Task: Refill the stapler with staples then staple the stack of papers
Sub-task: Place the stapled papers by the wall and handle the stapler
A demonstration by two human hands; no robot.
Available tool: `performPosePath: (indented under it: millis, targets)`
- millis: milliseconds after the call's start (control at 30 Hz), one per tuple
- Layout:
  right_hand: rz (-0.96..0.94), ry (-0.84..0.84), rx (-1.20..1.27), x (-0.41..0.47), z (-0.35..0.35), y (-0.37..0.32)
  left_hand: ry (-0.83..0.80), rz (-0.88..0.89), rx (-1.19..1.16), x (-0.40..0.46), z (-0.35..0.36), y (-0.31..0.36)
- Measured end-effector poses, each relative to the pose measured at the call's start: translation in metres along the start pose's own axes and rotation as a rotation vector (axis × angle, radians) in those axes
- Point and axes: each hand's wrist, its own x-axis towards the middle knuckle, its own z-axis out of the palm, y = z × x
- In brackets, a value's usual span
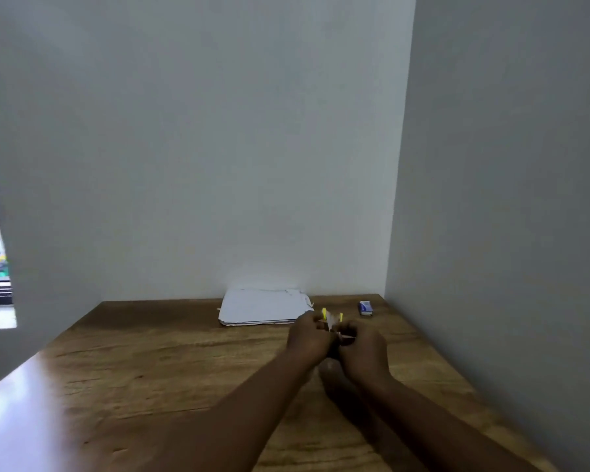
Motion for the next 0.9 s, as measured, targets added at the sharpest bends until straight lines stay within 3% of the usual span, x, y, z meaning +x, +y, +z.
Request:
performPosePath:
  millis: [300,900]
  targets:
    - [-0.020,0.082,-0.194,0.080,-0.006,0.037,-0.051,0.006,0.077,0.087,0.063,0.000]
    - [0.143,0.282,-0.058,0.135,0.025,0.067,-0.045,0.047,0.300,0.140,0.089,-0.012]
